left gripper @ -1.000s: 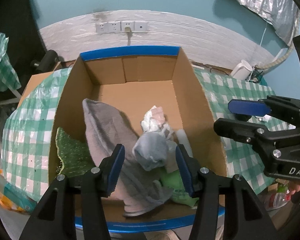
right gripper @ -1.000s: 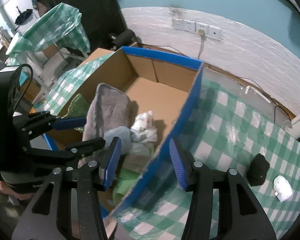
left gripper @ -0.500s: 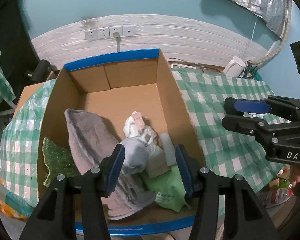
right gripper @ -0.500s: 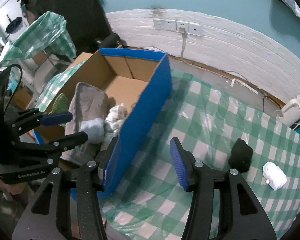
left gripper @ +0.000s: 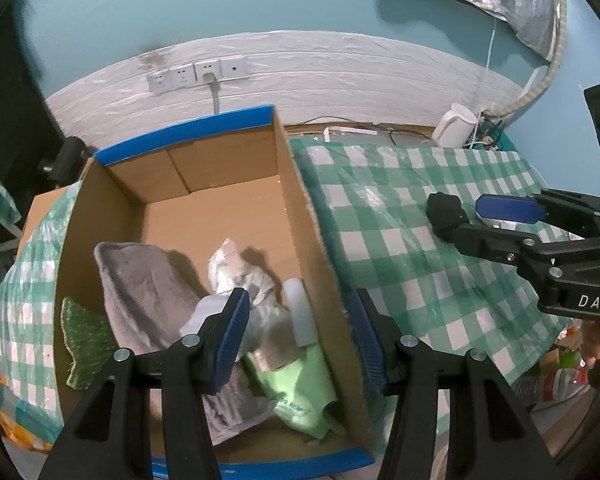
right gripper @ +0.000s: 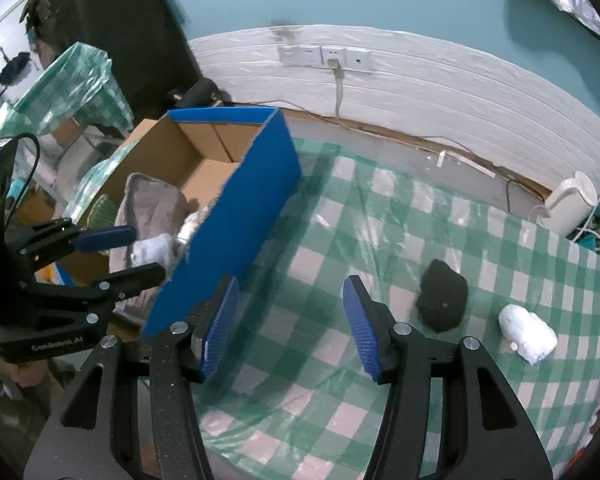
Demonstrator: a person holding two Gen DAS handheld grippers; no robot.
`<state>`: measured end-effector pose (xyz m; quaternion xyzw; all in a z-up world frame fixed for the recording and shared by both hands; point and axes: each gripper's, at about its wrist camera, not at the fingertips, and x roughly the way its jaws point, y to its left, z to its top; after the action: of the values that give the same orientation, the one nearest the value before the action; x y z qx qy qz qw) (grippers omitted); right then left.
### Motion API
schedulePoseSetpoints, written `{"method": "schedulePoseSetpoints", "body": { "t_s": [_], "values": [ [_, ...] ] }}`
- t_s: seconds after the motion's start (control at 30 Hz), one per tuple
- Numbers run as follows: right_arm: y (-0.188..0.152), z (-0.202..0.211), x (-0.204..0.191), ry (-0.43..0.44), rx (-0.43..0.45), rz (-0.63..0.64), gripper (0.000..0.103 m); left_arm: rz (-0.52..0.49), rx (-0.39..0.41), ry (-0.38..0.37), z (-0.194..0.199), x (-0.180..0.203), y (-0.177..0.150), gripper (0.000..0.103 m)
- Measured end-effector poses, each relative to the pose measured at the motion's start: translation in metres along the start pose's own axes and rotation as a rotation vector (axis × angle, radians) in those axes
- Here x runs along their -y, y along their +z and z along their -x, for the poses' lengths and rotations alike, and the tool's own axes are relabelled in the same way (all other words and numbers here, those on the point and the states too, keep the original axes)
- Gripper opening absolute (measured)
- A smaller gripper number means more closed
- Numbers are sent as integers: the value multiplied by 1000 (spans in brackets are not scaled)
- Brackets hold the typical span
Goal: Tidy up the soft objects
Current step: 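Move both tools back over the table toward the black sock and white bundle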
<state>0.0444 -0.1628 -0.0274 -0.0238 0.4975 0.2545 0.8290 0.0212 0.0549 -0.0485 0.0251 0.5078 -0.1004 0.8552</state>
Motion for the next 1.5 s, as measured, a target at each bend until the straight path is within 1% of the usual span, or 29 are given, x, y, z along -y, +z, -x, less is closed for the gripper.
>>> {"method": "schedulePoseSetpoints", "body": {
  "t_s": [0.33,0.83,0.93,1.13,1.5],
  "values": [
    [-14,15,33,-31,18,-48,56,-56,0,-6,-5,31,9,54],
    [-37,39,80,-70,49,-108,58,-129,-15,7,-19,77,19,54],
    [-43,42,92,-86,49,-125,60,-145,-16,7,-22,86,22,54],
    [-52,46,115,-129,43,-148,60,-174,-38,3,-33,107,27,54],
    [-63,52,153,-155,38,-211,60,-215,-65,-13,-52,135,35,54]
  ]
}}
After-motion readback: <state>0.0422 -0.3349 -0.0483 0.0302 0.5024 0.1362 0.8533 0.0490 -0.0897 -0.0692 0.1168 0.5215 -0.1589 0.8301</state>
